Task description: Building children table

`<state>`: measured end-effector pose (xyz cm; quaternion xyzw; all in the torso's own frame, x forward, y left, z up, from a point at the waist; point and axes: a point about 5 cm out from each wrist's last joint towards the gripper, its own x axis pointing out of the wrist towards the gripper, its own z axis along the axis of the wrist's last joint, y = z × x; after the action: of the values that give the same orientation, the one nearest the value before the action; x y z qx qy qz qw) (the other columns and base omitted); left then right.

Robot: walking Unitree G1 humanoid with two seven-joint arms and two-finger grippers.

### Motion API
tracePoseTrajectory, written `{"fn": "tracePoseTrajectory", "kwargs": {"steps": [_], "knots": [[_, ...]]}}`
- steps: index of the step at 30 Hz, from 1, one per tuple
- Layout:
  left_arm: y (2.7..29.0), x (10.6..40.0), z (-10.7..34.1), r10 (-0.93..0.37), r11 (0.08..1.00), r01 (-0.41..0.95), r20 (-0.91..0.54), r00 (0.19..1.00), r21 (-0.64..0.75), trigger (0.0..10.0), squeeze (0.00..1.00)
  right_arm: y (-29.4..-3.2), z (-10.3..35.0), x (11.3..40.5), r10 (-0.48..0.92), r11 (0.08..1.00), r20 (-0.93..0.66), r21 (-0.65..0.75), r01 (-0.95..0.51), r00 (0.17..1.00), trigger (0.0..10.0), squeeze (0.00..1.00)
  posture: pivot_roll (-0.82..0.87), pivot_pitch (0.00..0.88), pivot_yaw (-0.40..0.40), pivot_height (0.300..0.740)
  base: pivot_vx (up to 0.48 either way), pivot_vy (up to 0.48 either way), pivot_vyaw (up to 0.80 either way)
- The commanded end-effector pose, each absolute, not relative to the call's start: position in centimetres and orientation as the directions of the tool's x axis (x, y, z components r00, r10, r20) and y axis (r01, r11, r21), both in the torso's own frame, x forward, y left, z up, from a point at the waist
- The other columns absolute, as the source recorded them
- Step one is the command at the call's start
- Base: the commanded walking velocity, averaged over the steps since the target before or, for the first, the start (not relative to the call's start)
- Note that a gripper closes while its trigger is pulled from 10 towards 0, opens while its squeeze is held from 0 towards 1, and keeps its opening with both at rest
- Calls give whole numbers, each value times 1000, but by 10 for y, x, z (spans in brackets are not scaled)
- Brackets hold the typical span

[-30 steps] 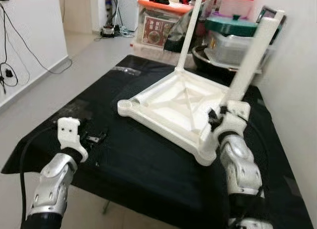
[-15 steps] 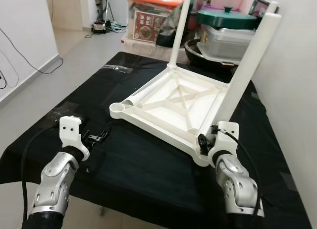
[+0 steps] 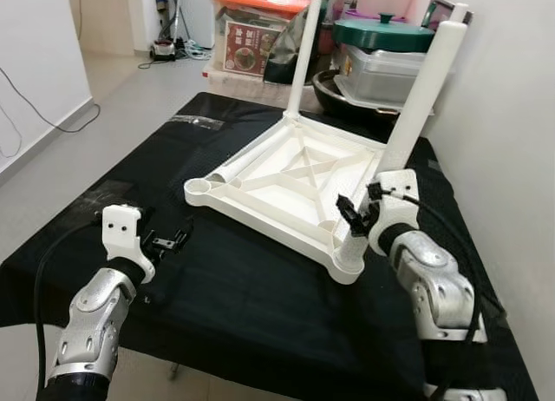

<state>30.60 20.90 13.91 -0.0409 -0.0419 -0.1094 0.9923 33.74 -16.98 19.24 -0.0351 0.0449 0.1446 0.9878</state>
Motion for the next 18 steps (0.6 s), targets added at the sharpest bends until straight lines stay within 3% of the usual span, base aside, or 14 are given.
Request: {"fn": "tracePoseTrajectory", "kwargs": {"steps": [1,3,4,7,8,9,10,11,12,13,15,16,18], "knots": [[205,306,139,-224,969,233,100,969,-81,10000,0,-165,197,340,342,936,-67,-63,-346,937,10000,0,62,0,-149,740,0,0,0],[204,307,139,-225,969,234,101,969,-82,10000,0,-171,202,348,368,922,-33,-121,-369,929,10000,0,65,0,-150,740,0,0,0],[204,307,138,-225,969,234,102,969,-83,10000,0,-174,207,355,455,881,-7,-142,-451,890,10000,0,71,0,-153,740,0,0,0],[203,308,138,-225,969,234,104,969,-83,10000,0,-175,207,359,572,816,0,-102,-569,820,10000,0,71,0,-153,740,0,0,0],[203,308,138,-226,969,235,103,969,-83,10000,0,-175,205,362,648,760,-6,-64,-647,761,10000,0,86,0,-159,740,0,0,0],[203,308,138,-226,969,235,103,969,-83,10000,0,-175,205,362,648,760,-6,-64,-647,761,10000,0,86,0,-159,740,0,0,0],[203,308,138,-226,968,235,103,969,-82,10000,0,-172,205,361,736,677,6,-17,-736,677,10000,0,86,0,-159,740,0,0,0],[203,308,138,-226,968,235,103,969,-82,10000,0,-172,205,361,736,677,6,-17,-736,677,10000,0,86,0,-159,740,0,0,0],[203,308,138,-227,969,235,102,969,-81,10000,0,-167,206,360,820,572,8,7,-821,572,10000,0,100,0,-166,740,0,0,0],[203,308,138,-227,969,235,102,969,-81,10000,0,-167,206,360,820,572,8,7,-821,572,10000,0,100,0,-166,740,0,0,0],[204,308,137,-225,969,233,100,969,-77,10000,0,-149,210,353,936,352,19,43,-935,353,10000,0,119,0,-177,740,0,0,0],[204,308,137,-225,969,233,100,969,-77,10000,0,-149,210,353,936,352,19,43,-935,353,10000,0,119,0,-177,740,0,0,0],[204,307,137,-223,970,231,99,970,-76,10000,0,-141,211,348,968,250,22,64,-966,252,10000,0,119,0,-177,740,0,0,0]]}}
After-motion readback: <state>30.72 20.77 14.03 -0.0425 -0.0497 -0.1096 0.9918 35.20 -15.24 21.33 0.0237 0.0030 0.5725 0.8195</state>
